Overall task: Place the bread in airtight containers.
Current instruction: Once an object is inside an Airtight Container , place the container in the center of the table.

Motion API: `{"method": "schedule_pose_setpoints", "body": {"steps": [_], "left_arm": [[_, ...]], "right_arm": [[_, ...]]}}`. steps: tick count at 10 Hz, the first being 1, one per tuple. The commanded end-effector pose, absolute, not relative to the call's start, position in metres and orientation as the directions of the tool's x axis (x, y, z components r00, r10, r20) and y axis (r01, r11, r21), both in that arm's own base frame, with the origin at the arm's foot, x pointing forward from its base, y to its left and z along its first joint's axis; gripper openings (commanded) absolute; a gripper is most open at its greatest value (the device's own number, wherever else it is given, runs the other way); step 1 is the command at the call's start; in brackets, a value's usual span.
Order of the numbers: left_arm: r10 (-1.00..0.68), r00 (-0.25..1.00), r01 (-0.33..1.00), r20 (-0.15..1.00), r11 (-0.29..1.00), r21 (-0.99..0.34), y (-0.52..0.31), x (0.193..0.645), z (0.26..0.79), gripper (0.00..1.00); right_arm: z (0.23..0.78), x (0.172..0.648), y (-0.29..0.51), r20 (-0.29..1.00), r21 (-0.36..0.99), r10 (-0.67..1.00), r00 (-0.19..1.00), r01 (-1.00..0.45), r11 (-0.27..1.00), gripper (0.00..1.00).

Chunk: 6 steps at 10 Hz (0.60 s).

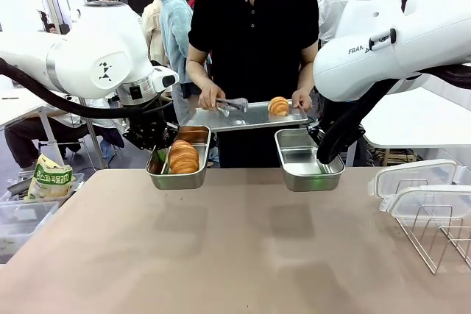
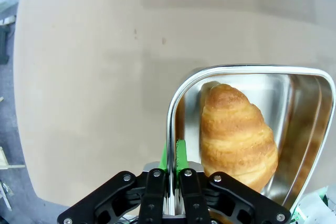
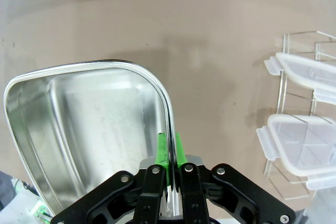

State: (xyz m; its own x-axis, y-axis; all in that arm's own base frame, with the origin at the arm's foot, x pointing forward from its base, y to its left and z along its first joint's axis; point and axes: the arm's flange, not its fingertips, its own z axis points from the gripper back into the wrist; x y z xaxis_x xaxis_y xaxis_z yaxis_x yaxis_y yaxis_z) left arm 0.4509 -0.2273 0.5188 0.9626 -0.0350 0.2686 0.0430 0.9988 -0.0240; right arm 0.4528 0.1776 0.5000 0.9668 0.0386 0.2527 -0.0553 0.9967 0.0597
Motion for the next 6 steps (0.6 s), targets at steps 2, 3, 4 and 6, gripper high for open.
{"method": "schedule_pose_setpoints", "body": {"steps": [2, 3, 4, 6], "left_arm": [[-0.032, 0.960, 0.042, 0.279, 0.999, -0.031, -0.2268, 0.4520, 0.5236, 0.00], [-0.032, 0.960, 0.042, 0.279, 0.999, -0.031, -0.2268, 0.4520, 0.5236, 0.00], [-0.032, 0.960, 0.042, 0.279, 0.999, -0.031, -0.2268, 0.4520, 0.5236, 0.00], [-0.032, 0.960, 0.042, 0.279, 0.999, -0.031, -0.2268, 0.4520, 0.5236, 0.00]], "right_arm": [[0.5025, 0.4526, 0.1764, 0.261, 0.056, 0.041, 0.964, -0.058, 0.997, 0.00], [0.5025, 0.4526, 0.1764, 0.261, 0.056, 0.041, 0.964, -0.058, 0.997, 0.00], [0.5025, 0.4526, 0.1764, 0.261, 0.056, 0.041, 0.964, -0.058, 0.997, 0.00], [0.5025, 0.4526, 0.1764, 0.261, 0.056, 0.041, 0.964, -0.058, 0.997, 0.00]]}}
